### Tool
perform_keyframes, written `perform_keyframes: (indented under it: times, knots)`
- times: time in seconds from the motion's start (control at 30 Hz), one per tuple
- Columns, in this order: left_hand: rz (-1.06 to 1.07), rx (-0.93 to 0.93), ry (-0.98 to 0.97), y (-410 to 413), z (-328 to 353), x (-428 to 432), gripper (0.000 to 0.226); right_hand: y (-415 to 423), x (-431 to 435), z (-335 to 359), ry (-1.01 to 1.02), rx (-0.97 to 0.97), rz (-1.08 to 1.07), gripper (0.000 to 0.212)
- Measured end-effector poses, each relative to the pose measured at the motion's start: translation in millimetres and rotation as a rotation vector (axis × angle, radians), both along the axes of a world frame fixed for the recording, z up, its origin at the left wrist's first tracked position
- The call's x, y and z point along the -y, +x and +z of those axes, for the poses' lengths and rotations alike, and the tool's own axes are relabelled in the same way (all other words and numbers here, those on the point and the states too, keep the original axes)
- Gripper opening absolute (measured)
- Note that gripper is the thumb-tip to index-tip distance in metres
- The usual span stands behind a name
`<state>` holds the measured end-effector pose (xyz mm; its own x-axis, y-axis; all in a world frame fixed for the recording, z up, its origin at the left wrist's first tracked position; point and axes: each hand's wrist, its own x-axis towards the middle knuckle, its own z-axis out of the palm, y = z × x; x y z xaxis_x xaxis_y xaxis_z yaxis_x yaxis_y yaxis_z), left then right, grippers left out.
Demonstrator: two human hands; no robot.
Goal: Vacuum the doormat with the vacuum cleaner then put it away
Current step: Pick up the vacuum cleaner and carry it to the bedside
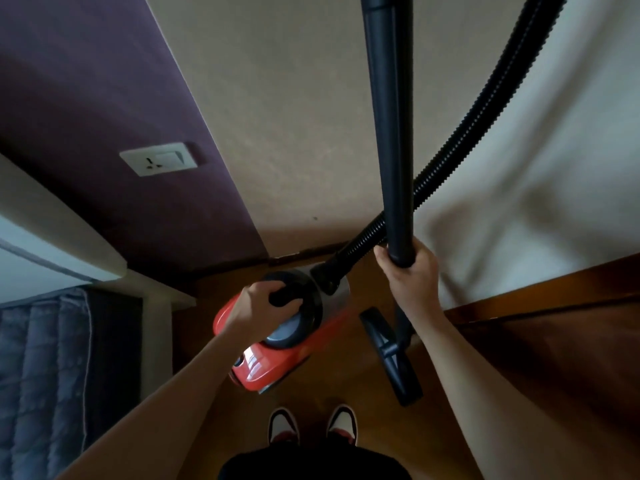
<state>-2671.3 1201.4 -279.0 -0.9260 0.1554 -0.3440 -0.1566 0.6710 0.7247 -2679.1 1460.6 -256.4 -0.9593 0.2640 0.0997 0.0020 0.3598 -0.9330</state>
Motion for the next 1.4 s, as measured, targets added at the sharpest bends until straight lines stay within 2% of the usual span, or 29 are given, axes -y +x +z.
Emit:
perform_keyframes:
  times: [0.13,0.23,0.53,0.63,0.7,1.0,1.4]
  knots:
    - [-0.009,-0.053,-0.007,-17.3,-81.1,-5.3,0.009,-19.8,0.5,-76.3,0.01,-0.019,-0.025,0.034]
    - [-0.029,-0.088,-0.016,-31.3,-137.0,-15.2,0.02,-35.1,-3.8,-131.7,0.0,-0.049,-0.064,0.035]
    - [-0.107,-0.136,0.0,-84.1,-281.3,-32.2,0.012,-96.2,-25.4,-265.0,-0.002,-0.102,-0.102,0.018]
    - [-0.136,-0.117,-0.021,-98.8,-324.1,-35.9,0.005,-109.4,-27.9,-297.0,-0.016,-0.165,-0.123,0.016]
    - [-0.142,-0.121,-0.015,-107.2,-346.8,-39.0,0.009,-118.1,-31.9,-312.6,-0.012,-0.184,-0.146,0.016]
    - [-0.203,-0.133,-0.015,-135.9,-418.2,-56.2,0.013,-145.8,-53.5,-362.5,-0.042,-0.243,-0.171,0.019]
    - [-0.334,-0.191,-0.057,-163.9,-440.5,-100.3,0.005,-171.4,-93.8,-374.1,-0.143,-0.236,-0.22,0.026]
